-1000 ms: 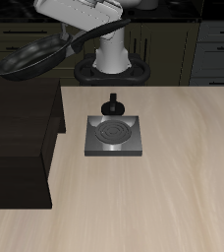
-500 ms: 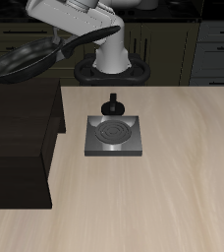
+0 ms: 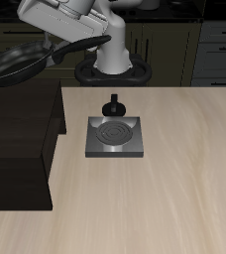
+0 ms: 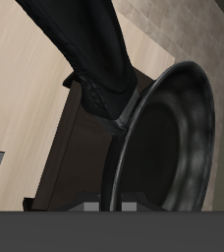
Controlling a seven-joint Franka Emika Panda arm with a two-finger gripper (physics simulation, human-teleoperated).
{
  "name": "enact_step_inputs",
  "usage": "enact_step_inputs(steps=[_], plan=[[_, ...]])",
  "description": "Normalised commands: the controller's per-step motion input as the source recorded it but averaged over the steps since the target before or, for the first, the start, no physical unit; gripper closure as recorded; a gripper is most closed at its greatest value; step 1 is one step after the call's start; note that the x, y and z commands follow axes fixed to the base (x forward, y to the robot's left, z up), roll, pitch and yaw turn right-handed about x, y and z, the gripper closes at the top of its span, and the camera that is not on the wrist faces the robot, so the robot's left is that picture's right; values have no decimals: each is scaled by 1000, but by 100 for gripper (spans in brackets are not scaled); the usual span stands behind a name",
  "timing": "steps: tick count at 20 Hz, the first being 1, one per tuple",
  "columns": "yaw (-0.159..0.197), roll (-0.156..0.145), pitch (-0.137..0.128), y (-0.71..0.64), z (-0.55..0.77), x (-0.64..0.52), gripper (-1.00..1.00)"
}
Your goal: Place the frypan on top of the shelf
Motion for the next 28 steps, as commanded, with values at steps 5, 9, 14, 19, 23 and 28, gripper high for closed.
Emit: enact_step_inputs(steps=[5,9,14,19,23,28], plan=[[-2,-23,14,-119,-42,25,100],[10,-24,14,-95,-120,9,100],[-5,-24,38,-157,-228,92,100],[-2,-11,36,-34,-263,45,100],[4,-8,56,-64,-391,108,100],[50,-42,59,-82,-377,96,100]])
